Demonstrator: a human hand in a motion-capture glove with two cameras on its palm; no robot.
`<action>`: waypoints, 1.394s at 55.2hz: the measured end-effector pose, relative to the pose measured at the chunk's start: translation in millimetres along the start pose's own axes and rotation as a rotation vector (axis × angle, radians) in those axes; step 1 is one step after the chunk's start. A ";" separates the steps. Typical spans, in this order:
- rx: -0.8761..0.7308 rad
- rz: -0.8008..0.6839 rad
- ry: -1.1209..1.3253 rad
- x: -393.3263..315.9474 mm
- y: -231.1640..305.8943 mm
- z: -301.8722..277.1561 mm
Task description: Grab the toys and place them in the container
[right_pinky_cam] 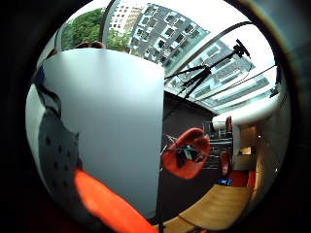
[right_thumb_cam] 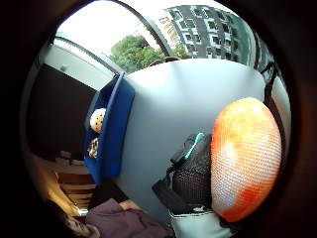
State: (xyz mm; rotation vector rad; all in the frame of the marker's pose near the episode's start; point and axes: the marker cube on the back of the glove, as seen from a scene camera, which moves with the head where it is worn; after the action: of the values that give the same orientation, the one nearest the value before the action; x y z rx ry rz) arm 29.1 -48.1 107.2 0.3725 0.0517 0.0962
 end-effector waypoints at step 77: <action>-0.089 -0.347 0.082 -385.7 -138.3 -40.3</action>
State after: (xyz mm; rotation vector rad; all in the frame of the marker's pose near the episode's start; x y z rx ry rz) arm -345.4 -201.6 31.7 0.2660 0.1913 -0.2290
